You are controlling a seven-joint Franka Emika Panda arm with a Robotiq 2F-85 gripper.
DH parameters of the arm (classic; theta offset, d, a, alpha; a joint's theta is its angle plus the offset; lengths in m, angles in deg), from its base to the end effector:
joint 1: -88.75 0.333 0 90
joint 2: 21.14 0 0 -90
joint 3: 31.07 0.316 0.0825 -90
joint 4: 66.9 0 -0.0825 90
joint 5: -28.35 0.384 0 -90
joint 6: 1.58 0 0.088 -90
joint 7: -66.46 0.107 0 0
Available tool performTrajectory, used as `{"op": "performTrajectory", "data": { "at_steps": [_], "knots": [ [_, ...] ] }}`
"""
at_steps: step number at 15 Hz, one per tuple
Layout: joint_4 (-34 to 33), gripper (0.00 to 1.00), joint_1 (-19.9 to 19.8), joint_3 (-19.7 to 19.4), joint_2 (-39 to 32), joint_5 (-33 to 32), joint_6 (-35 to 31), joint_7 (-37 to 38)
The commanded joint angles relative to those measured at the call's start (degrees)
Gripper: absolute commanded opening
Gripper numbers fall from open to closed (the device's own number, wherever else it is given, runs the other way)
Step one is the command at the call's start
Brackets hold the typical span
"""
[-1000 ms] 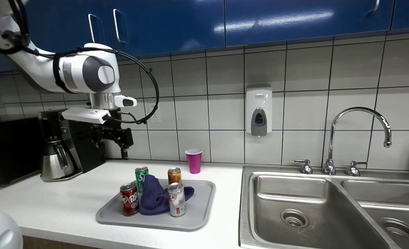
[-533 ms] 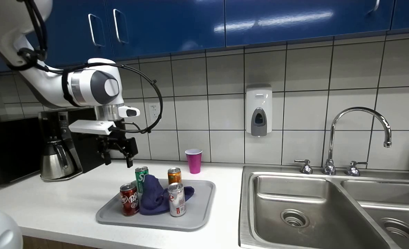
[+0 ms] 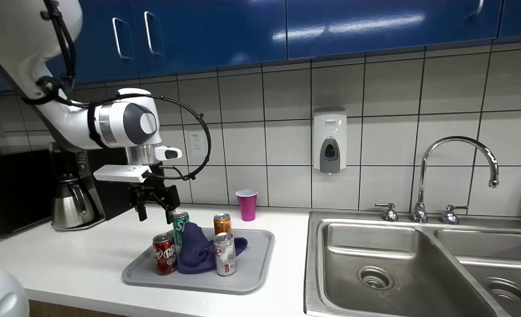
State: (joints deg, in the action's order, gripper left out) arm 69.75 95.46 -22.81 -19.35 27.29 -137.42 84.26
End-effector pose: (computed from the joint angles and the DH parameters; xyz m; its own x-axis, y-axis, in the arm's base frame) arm 0.4761 0.1271 0.3334 0.9991 -0.0361 0.0212 -0.0364 -0.9993 0.0117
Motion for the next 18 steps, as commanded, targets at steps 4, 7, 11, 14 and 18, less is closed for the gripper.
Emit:
{"op": "performTrajectory", "data": {
  "at_steps": [4, 7, 11, 14, 18],
  "knots": [
    [0.3, 1.0, 0.2, -0.4, -2.8, -3.2, -2.4, 4.3],
    [-0.1, 1.0, 0.4, -0.6, -4.4, -3.7, -2.7, 5.3],
    [-0.8, 1.0, 1.0, -0.7, -6.6, -4.4, -3.4, 6.7],
    [-1.4, 1.0, 1.4, -1.0, -8.1, -5.2, -3.6, 7.8],
    [-2.6, 1.0, 2.0, -1.7, -10.0, -5.7, -3.6, 8.8]
  ]
}}
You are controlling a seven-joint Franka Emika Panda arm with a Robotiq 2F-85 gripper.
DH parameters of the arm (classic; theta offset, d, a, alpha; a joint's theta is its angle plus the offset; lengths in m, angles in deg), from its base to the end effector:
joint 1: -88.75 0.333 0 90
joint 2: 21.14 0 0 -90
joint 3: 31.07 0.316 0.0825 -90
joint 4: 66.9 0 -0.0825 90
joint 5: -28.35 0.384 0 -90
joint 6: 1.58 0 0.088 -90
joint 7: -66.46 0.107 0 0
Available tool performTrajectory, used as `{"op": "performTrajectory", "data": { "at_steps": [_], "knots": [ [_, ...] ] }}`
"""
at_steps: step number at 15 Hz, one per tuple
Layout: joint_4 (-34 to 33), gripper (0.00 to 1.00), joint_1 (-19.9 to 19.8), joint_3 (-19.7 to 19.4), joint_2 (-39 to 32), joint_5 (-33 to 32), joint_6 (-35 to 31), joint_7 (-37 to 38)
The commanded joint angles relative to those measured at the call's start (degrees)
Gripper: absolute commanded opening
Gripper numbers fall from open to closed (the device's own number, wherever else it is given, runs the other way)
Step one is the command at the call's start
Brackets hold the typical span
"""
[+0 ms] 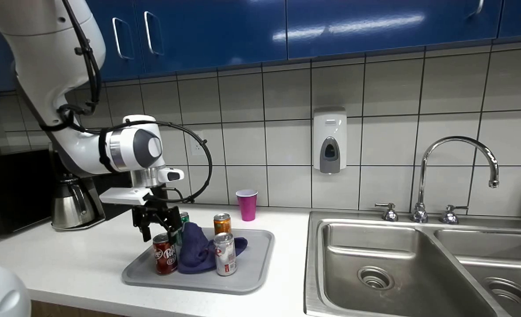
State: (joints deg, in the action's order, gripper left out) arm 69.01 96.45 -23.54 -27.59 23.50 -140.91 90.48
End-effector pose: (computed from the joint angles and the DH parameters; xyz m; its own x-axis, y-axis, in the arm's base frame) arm 0.4820 0.1315 0.2730 0.9955 -0.0890 -0.0330 -0.0871 -0.9947 0.0552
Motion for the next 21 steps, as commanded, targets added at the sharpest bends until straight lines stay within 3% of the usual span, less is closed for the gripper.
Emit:
{"op": "performTrajectory", "data": {
  "at_steps": [1, 10, 11, 12, 16, 21],
  "knots": [
    [-2.2, 1.0, 1.0, -1.1, -2.2, -2.1, -0.1, 2.9],
    [-5.0, 1.0, 2.7, -2.5, -5.8, -2.0, 0.2, 3.1],
    [-5.1, 0.75, 2.9, -2.6, -5.9, -2.0, 0.0, 3.2],
    [-5.3, 0.74, 3.0, -2.7, -6.1, -1.9, 0.0, 3.1],
    [-5.3, 0.42, 3.4, -3.2, -6.0, -1.8, -0.1, 3.0],
    [-3.6, 0.38, 3.7, -2.5, -3.0, -0.5, -0.9, 2.3]
  ]
}}
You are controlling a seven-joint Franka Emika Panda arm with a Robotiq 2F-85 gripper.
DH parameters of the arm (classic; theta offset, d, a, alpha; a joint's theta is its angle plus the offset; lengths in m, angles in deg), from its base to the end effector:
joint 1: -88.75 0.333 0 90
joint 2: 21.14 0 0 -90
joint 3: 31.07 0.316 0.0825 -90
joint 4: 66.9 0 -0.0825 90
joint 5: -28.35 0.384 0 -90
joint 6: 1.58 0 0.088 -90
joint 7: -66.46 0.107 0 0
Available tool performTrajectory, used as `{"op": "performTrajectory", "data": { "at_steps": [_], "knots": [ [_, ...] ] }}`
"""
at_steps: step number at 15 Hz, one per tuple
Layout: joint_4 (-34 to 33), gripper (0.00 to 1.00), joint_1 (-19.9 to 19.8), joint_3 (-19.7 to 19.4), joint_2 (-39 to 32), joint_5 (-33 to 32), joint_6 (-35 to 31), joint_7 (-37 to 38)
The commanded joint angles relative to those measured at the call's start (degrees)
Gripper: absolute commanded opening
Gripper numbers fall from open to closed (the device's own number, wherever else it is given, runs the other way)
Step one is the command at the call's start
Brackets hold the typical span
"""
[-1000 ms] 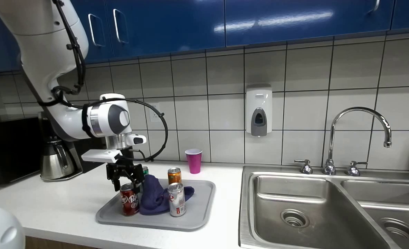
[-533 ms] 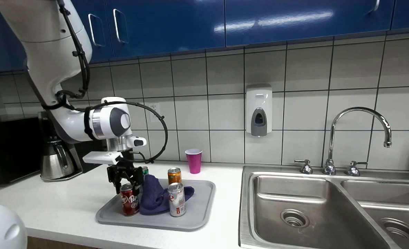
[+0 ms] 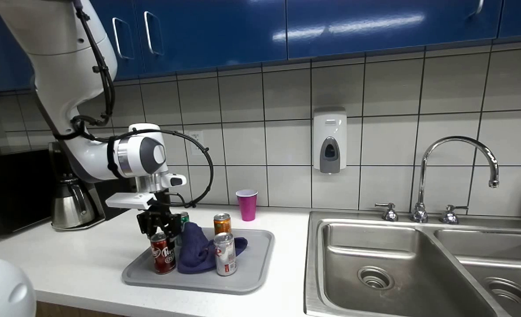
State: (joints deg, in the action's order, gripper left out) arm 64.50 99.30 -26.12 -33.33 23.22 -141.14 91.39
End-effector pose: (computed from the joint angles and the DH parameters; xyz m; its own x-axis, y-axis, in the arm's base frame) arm 0.5030 0.1397 0.2519 0.9941 -0.0970 -0.0488 -0.0939 -0.9937 0.0613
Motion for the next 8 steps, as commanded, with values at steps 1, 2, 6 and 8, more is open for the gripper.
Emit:
{"op": "performTrajectory", "data": {
  "at_steps": [1, 2, 6, 8],
  "knots": [
    [1.3, 0.38, 0.9, 0.2, 3.5, 0.2, -1.0, 1.2],
    [1.7, 0.38, 1.1, 0.5, 4.4, 0.6, -1.4, 1.2],
    [2.6, 0.38, 1.9, 1.4, 7.6, 0.8, -2.2, 1.8],
    [2.7, 0.38, 2.5, 2.1, 8.7, 0.5, -2.0, 2.8]
  ]
}}
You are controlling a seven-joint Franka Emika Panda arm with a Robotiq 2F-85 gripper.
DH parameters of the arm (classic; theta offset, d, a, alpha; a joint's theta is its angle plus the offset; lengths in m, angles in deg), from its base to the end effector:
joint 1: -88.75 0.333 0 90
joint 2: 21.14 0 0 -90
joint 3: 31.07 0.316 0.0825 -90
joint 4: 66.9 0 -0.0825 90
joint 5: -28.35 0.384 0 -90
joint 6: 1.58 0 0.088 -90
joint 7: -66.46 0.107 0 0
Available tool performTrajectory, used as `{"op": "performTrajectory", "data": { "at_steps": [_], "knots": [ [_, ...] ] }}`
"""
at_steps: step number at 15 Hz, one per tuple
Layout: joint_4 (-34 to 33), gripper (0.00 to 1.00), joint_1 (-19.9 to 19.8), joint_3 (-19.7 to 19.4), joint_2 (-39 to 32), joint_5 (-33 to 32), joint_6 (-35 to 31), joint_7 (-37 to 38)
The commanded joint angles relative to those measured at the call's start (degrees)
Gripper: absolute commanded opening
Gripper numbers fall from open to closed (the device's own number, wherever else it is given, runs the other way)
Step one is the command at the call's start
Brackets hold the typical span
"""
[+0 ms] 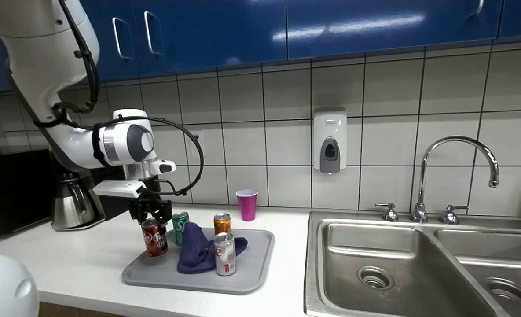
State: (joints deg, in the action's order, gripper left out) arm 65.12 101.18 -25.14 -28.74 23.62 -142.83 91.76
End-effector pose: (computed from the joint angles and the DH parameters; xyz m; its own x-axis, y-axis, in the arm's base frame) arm 0.4994 0.1660 0.2922 0.9974 -0.0580 0.0426 -0.0591 -0.9980 0.0239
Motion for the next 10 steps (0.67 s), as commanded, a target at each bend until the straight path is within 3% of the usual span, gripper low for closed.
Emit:
{"op": "performTrajectory", "data": {
  "at_steps": [1, 10],
  "knots": [
    [2.1, 0.38, 0.9, 1.5, 4.5, 0.1, -0.3, 3.0],
    [0.4, 0.38, 4.8, 6.0, 3.8, -0.5, -0.2, 10.4]
  ]
}}
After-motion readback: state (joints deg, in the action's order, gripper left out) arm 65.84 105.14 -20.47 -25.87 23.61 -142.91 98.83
